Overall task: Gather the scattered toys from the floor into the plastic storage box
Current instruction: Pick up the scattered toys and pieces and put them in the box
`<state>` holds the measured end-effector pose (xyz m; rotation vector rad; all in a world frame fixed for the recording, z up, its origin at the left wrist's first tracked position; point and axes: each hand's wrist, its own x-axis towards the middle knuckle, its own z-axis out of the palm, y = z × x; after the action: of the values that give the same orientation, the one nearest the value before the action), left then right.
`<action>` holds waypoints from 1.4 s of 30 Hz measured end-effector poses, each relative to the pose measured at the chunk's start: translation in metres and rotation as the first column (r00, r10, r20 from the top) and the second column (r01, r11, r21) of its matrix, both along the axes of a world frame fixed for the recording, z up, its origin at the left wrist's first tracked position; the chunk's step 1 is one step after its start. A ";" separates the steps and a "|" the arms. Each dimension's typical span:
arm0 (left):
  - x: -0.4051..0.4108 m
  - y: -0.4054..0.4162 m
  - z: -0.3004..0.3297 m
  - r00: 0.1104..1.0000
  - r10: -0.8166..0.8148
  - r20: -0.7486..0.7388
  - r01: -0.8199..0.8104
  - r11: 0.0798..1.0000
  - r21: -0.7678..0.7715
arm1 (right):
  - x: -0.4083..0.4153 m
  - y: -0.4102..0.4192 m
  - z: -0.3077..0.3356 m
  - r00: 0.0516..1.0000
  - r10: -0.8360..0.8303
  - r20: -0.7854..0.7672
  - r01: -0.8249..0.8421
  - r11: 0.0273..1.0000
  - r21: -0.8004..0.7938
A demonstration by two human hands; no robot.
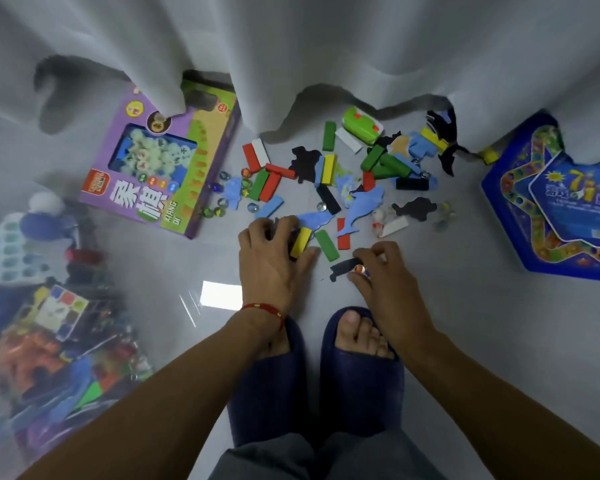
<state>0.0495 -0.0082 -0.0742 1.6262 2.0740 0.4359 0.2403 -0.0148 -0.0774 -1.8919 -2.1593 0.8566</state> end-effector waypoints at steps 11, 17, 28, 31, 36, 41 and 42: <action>-0.006 -0.015 -0.004 0.980 0.105 0.170 -0.096 0.994 -0.060 | 0.008 -0.006 -0.004 0.990 -0.001 -0.139 0.008 0.999 0.053; -0.008 -0.011 0.004 0.972 0.142 0.188 -0.106 0.977 -0.187 | 0.014 -0.004 -0.005 0.986 0.062 -0.155 -0.060 0.998 0.017; -0.005 0.006 0.010 0.998 0.043 0.049 -0.024 0.939 -0.343 | 0.023 0.020 0.028 -0.069 -0.855 -0.514 -0.063 0.518 -0.853; -0.005 0.007 0.013 0.998 0.034 0.054 -0.012 0.930 -0.367 | 0.023 0.026 0.028 -0.032 -0.812 -0.583 -0.090 0.583 -0.807; -0.010 0.009 0.016 0.999 -0.010 0.053 0.031 0.917 -0.399 | 0.000 0.036 0.030 0.310 -0.780 -0.543 0.174 0.608 -0.775; -0.021 0.002 0.027 0.979 0.007 0.203 0.086 0.891 -0.445 | -0.017 0.032 0.023 0.731 -0.518 -0.443 0.322 0.835 -0.446; -0.026 0.001 0.029 0.970 0.028 0.240 0.091 0.880 -0.467 | -0.018 0.032 0.020 0.757 -0.506 -0.414 0.333 0.844 -0.421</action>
<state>0.0232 -0.0069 -0.0456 1.2431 1.7880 0.0870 0.2226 0.0170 -0.0570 -1.8837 -1.2575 1.4681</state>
